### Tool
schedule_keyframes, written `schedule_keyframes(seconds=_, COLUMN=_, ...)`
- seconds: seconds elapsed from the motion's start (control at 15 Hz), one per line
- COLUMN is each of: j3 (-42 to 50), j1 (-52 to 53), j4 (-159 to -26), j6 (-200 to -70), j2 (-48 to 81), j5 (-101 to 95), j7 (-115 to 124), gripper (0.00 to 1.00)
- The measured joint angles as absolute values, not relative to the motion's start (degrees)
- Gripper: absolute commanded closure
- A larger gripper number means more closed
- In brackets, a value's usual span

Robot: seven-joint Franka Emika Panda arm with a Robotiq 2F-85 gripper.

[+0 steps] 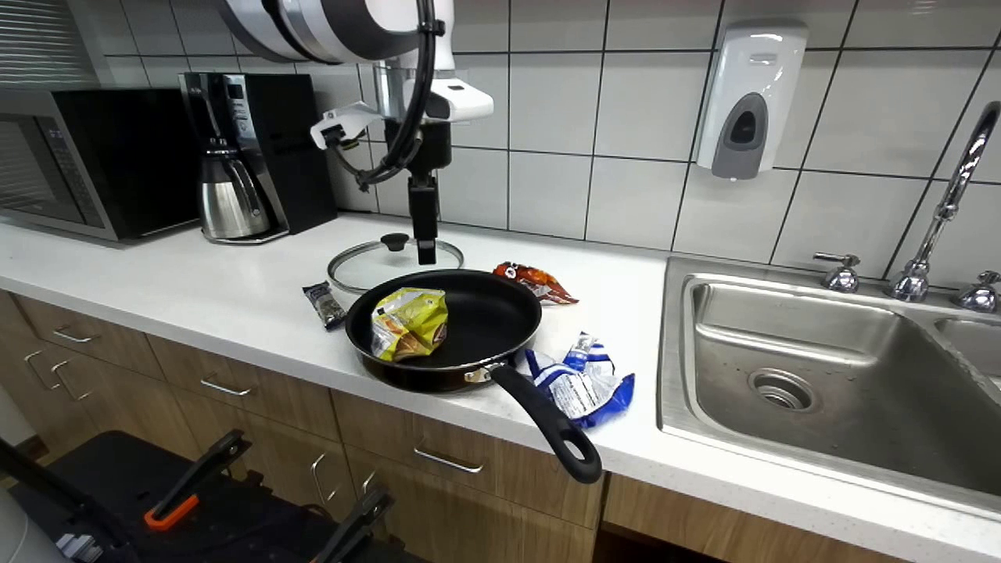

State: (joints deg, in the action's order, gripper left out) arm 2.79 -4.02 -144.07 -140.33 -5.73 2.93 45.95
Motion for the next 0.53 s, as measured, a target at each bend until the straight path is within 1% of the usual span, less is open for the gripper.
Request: schedule_keyframes(seconds=0.53, j3=5.1, j1=-4.5, j4=-135.8, j6=-141.5, j2=2.3, j5=2.9, j7=43.0, gripper=0.00)
